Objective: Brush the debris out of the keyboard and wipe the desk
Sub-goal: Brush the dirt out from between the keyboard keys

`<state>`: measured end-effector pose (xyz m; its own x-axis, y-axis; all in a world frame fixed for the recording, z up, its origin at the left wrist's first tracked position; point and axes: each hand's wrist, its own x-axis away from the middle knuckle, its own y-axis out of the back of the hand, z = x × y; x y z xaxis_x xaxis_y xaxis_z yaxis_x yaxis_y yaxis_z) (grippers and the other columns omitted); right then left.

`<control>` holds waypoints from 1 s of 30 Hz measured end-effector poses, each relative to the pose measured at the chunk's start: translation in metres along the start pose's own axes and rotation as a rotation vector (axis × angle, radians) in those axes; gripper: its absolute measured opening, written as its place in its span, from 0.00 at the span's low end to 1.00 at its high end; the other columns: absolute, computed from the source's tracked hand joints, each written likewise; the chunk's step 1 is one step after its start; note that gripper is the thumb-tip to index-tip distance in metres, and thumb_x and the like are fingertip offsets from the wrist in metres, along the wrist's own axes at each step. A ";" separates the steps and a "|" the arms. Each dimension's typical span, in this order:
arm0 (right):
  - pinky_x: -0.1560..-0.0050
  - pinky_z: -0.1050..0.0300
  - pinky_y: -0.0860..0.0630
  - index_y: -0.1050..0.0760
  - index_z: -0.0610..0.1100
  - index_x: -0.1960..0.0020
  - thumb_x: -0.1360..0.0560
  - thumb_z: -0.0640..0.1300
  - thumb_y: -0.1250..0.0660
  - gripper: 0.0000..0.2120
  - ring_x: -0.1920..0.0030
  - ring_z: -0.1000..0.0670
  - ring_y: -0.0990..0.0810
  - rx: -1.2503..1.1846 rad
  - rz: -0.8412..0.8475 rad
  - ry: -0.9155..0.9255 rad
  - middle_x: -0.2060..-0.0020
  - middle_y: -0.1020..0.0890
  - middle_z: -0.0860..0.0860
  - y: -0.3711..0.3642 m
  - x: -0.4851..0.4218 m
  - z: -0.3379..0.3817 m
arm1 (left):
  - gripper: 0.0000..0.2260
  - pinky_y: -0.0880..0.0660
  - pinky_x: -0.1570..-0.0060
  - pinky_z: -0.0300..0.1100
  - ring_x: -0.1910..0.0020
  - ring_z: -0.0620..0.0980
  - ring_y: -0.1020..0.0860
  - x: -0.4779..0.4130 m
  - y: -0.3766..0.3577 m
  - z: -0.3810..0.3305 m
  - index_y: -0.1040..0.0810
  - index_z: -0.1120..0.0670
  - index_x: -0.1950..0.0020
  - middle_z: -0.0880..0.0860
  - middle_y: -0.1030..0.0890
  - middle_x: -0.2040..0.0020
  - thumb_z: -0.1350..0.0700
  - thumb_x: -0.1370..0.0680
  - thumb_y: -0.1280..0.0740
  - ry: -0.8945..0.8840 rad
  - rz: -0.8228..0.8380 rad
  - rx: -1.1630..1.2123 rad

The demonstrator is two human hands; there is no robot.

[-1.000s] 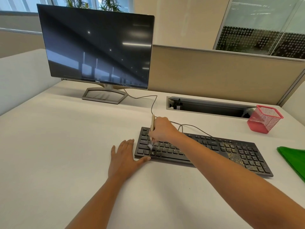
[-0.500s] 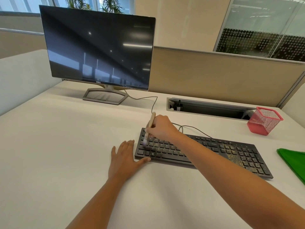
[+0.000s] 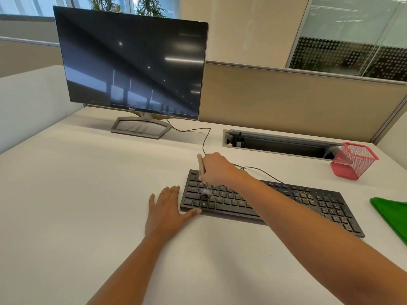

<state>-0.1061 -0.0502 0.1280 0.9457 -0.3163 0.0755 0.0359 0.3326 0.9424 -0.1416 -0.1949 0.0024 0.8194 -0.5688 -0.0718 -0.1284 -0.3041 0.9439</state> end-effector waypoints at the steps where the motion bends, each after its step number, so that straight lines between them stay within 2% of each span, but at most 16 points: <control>1: 0.68 0.60 0.30 0.23 0.34 0.48 0.26 0.38 0.34 0.09 0.59 0.47 0.24 -0.044 -0.046 -0.013 0.57 0.23 0.43 0.001 -0.002 0.000 | 0.61 0.57 0.27 0.50 0.24 0.44 0.49 0.000 0.000 0.000 0.45 0.51 0.24 0.46 0.42 0.24 0.19 0.47 0.71 -0.001 -0.001 0.001; 3: 0.63 0.57 0.25 0.21 0.34 0.50 0.26 0.39 0.33 0.09 0.57 0.46 0.22 -0.198 -0.117 -0.027 0.54 0.19 0.43 -0.001 -0.005 0.000 | 0.59 0.57 0.27 0.50 0.24 0.44 0.49 -0.001 -0.001 0.000 0.46 0.51 0.24 0.47 0.42 0.24 0.19 0.46 0.69 -0.003 0.001 -0.012; 5: 0.54 0.53 0.21 0.20 0.34 0.51 0.26 0.39 0.33 0.09 0.56 0.47 0.20 -0.338 -0.143 -0.023 0.51 0.18 0.42 -0.007 -0.005 0.001 | 0.58 0.57 0.27 0.50 0.24 0.44 0.49 -0.001 -0.001 0.001 0.46 0.52 0.24 0.47 0.43 0.23 0.20 0.45 0.69 -0.006 0.001 -0.020; 6: 0.54 0.54 0.22 0.19 0.34 0.53 0.26 0.39 0.33 0.08 0.57 0.48 0.21 -0.370 -0.137 -0.014 0.51 0.17 0.43 -0.012 -0.004 0.002 | 0.58 0.57 0.27 0.51 0.24 0.44 0.49 -0.001 -0.001 0.001 0.46 0.52 0.24 0.47 0.42 0.24 0.20 0.45 0.69 -0.008 0.000 -0.021; 9: 0.63 0.61 0.28 0.20 0.34 0.53 0.25 0.39 0.34 0.08 0.59 0.49 0.23 -0.332 -0.099 0.010 0.50 0.18 0.43 -0.022 0.000 0.002 | 0.60 0.56 0.27 0.51 0.24 0.45 0.48 -0.001 -0.002 0.001 0.44 0.52 0.24 0.47 0.41 0.24 0.19 0.46 0.70 -0.010 -0.008 0.003; 12: 0.63 0.58 0.29 0.23 0.34 0.48 0.24 0.39 0.36 0.09 0.54 0.43 0.21 -0.127 -0.047 -0.042 0.54 0.20 0.41 -0.016 0.001 0.000 | 0.61 0.57 0.27 0.51 0.24 0.44 0.49 -0.001 -0.002 0.001 0.45 0.51 0.24 0.47 0.42 0.24 0.19 0.47 0.71 -0.005 -0.006 0.005; 15: 0.67 0.60 0.32 0.25 0.34 0.45 0.25 0.37 0.37 0.10 0.58 0.45 0.26 -0.005 -0.059 -0.082 0.60 0.26 0.44 -0.005 -0.001 -0.001 | 0.60 0.56 0.27 0.51 0.24 0.44 0.49 -0.001 -0.002 0.001 0.45 0.51 0.24 0.46 0.41 0.24 0.19 0.47 0.70 -0.005 -0.011 0.008; 17: 0.63 0.58 0.30 0.24 0.34 0.47 0.25 0.38 0.36 0.10 0.58 0.46 0.26 -0.085 -0.105 -0.096 0.57 0.24 0.42 -0.001 -0.004 -0.003 | 0.59 0.57 0.27 0.51 0.24 0.44 0.48 -0.001 -0.002 0.001 0.45 0.51 0.24 0.46 0.41 0.24 0.19 0.46 0.68 -0.010 -0.011 0.014; 21: 0.62 0.58 0.27 0.22 0.33 0.48 0.24 0.40 0.37 0.11 0.55 0.45 0.21 -0.291 -0.203 -0.134 0.51 0.19 0.40 -0.009 -0.007 -0.005 | 0.57 0.56 0.27 0.51 0.24 0.44 0.48 -0.001 -0.003 0.002 0.45 0.50 0.24 0.46 0.41 0.24 0.19 0.45 0.67 -0.016 -0.019 0.013; 23: 0.62 0.57 0.26 0.23 0.33 0.48 0.24 0.40 0.37 0.11 0.55 0.44 0.21 -0.296 -0.169 -0.157 0.51 0.20 0.40 -0.016 -0.006 -0.007 | 0.58 0.56 0.27 0.51 0.24 0.44 0.49 -0.002 -0.004 0.003 0.45 0.50 0.24 0.46 0.41 0.24 0.19 0.45 0.67 -0.015 -0.015 0.019; 26: 0.68 0.61 0.30 0.25 0.34 0.49 0.25 0.39 0.36 0.09 0.56 0.45 0.22 -0.209 -0.035 -0.176 0.55 0.22 0.42 -0.018 -0.003 -0.007 | 0.57 0.56 0.26 0.51 0.24 0.44 0.48 -0.002 -0.005 0.004 0.44 0.50 0.24 0.46 0.41 0.24 0.19 0.44 0.67 -0.017 -0.019 0.023; 28: 0.64 0.59 0.26 0.25 0.35 0.49 0.25 0.38 0.37 0.08 0.54 0.44 0.19 -0.182 0.021 -0.191 0.54 0.21 0.41 -0.013 -0.003 -0.007 | 0.57 0.56 0.26 0.51 0.24 0.44 0.48 -0.002 -0.006 0.003 0.44 0.49 0.24 0.45 0.41 0.24 0.19 0.45 0.67 -0.017 -0.022 0.017; 30: 0.61 0.57 0.24 0.25 0.34 0.47 0.26 0.37 0.37 0.10 0.52 0.43 0.19 -0.201 -0.009 -0.205 0.53 0.20 0.41 -0.008 -0.004 -0.008 | 0.58 0.56 0.26 0.52 0.24 0.44 0.48 -0.002 -0.005 0.003 0.43 0.50 0.24 0.46 0.40 0.24 0.18 0.45 0.67 -0.017 -0.026 0.031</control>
<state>-0.1071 -0.0444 0.1178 0.8606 -0.4862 0.1515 0.1262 0.4918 0.8615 -0.1444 -0.1944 -0.0035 0.8131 -0.5732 -0.1016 -0.1250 -0.3424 0.9312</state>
